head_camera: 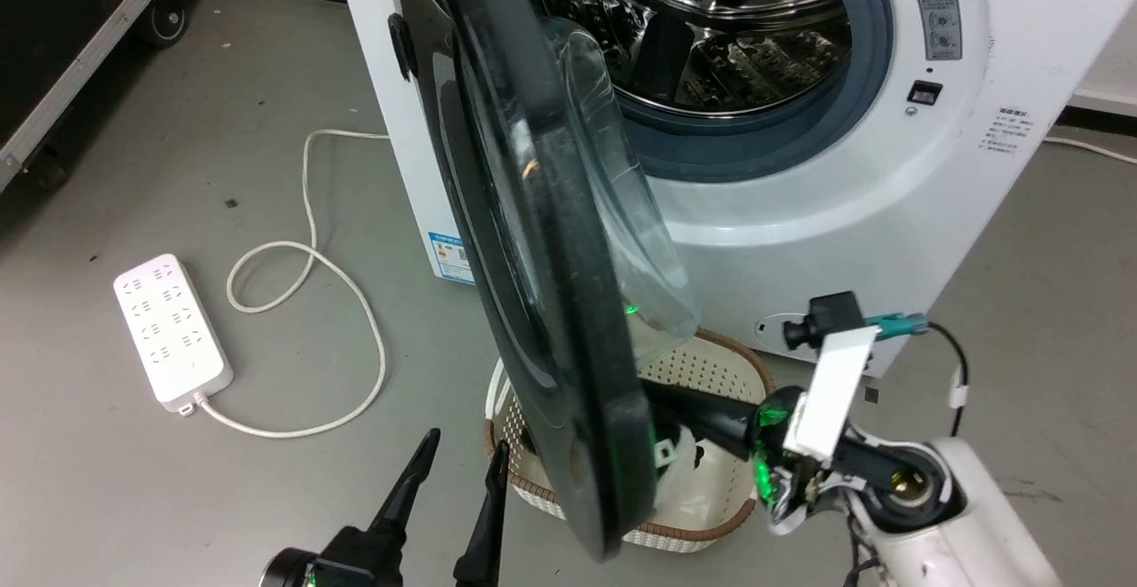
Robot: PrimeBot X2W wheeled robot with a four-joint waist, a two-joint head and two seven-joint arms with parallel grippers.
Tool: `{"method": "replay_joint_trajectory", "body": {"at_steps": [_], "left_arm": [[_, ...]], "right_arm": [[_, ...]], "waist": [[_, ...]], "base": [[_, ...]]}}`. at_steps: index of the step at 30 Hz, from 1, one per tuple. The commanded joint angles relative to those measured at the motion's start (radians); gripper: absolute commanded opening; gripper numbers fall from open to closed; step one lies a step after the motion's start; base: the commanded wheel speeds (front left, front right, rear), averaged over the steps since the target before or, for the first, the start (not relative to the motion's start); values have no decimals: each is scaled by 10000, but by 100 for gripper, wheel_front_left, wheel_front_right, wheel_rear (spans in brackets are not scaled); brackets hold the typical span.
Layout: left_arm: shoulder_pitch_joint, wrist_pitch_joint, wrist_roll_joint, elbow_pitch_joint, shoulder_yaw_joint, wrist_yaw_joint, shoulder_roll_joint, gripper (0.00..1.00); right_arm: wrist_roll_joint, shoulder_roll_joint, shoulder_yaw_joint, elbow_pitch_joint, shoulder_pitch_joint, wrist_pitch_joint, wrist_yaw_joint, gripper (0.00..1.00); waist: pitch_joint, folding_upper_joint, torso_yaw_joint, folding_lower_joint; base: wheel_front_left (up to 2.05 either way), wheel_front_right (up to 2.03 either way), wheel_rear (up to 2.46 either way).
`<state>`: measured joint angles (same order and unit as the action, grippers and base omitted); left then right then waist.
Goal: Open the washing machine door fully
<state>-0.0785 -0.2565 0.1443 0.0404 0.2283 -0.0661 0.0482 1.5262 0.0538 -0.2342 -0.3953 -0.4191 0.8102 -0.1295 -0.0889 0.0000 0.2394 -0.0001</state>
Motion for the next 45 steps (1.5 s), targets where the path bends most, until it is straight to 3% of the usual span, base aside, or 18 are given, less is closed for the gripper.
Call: {"method": "replay_joint_trajectory", "body": {"at_steps": [1,5,7,12,15,19,24,28,29,30,35,45], "left_arm": [[-100,-53,67,-119,-30,5,20,100],[-63,-53,120,-225,-97,41,20,100],[-51,-53,133,-223,-155,46,20,100],[-71,-53,222,-247,-379,108,20,100],[-107,-53,274,-244,-547,124,20,100],[-131,-53,321,-240,-827,88,20,100],[-340,-53,420,-161,-1426,95,20,100],[-460,-53,353,-179,-1756,-25,20,100],[-460,-53,353,-179,-1756,-25,20,100],[-517,-53,258,-178,-1795,-131,20,100],[-759,-53,104,-118,-1789,-286,20,100],[-820,-53,-74,-109,-1652,-349,20,100]], "right_arm": [[81,-35,-246,170,207,-194,-12,0],[39,-35,-356,316,310,-685,-12,0],[-297,27,-198,420,316,-1171,-12,100],[-1933,620,248,1481,473,-3090,-12,100],[-4235,1467,51,2482,695,-5275,-12,100],[-7141,2459,-233,2653,1285,-7602,-12,100],[-10478,2210,780,2459,2150,-9916,-12,100],[-12745,1246,1866,3010,3201,-10472,-12,100],[-12745,1246,1866,3010,3201,-10472,-12,100],[-13550,696,2346,3423,3800,-10579,-12,100],[-14876,64,2900,3923,5006,-10701,-12,100],[-14561,-32,3069,4301,5657,-10717,-12,100]], "waist": [[-2,0,27,1],[25,0,33,1],[71,0,-11,1],[238,0,-309,1],[377,0,-583,1],[547,0,-931,1],[754,0,-1400,1],[812,0,-1602,1],[812,0,-1602,1],[852,0,-1671,1],[963,0,-1851,1],[1028,0,-1907,1]], "base": [[0,0,0],[0,0,0],[0,0,0],[0,0,0],[0,0,0],[0,0,0],[0,0,0],[0,0,0],[0,0,0],[0,0,0],[0,0,0],[0,0,0]]}}
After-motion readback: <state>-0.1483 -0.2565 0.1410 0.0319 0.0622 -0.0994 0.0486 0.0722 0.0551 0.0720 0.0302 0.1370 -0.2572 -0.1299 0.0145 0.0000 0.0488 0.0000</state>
